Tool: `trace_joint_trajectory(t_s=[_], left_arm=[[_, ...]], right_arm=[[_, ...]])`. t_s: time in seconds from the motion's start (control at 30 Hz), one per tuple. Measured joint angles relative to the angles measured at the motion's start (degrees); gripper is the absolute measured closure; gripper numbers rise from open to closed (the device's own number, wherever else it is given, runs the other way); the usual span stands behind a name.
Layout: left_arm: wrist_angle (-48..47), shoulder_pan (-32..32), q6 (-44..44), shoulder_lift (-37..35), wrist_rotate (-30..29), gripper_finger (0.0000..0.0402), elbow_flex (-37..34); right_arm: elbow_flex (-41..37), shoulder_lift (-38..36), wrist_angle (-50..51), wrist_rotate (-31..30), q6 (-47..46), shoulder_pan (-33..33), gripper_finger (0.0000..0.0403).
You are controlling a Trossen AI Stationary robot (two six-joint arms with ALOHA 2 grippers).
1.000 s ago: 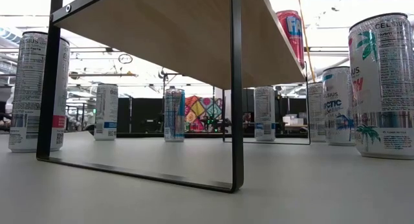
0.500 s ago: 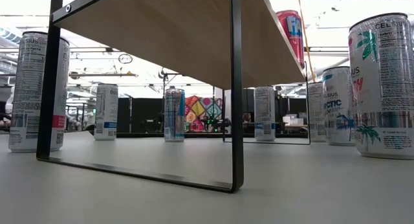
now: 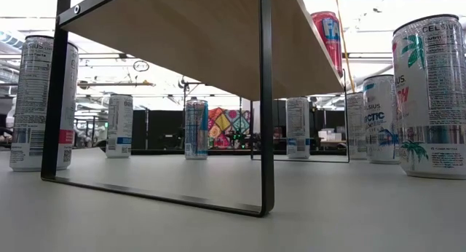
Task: Place canned beverage on shelf
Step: Put the red soda can on the shelf aligned with the other red soda cans
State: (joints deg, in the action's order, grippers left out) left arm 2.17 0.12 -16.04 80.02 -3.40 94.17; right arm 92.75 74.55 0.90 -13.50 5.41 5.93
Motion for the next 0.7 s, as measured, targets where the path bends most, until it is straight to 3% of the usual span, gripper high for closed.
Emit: trace_joint_trajectory(t_s=[0.27, 0.47, 0.7], left_arm=[[-2.45, -0.02, 0.26, -0.36, 0.65, 0.0118, 0.07], [-5.35, 1.02, 0.04, -0.8, 2.1, 0.012, -0.05], [-12.32, 2.93, 5.89, -2.58, 6.39, 0.0121, -0.11]], right_arm=[[0.0, 0.13, 0.6, -0.02, -0.02, 0.0, 0.0136], [0.02, -0.09, 7.11, 0.0, -7.71, 0.02, 0.0117], [0.11, -1.11, 15.28, 0.09, -14.74, 0.17, 0.0084]])
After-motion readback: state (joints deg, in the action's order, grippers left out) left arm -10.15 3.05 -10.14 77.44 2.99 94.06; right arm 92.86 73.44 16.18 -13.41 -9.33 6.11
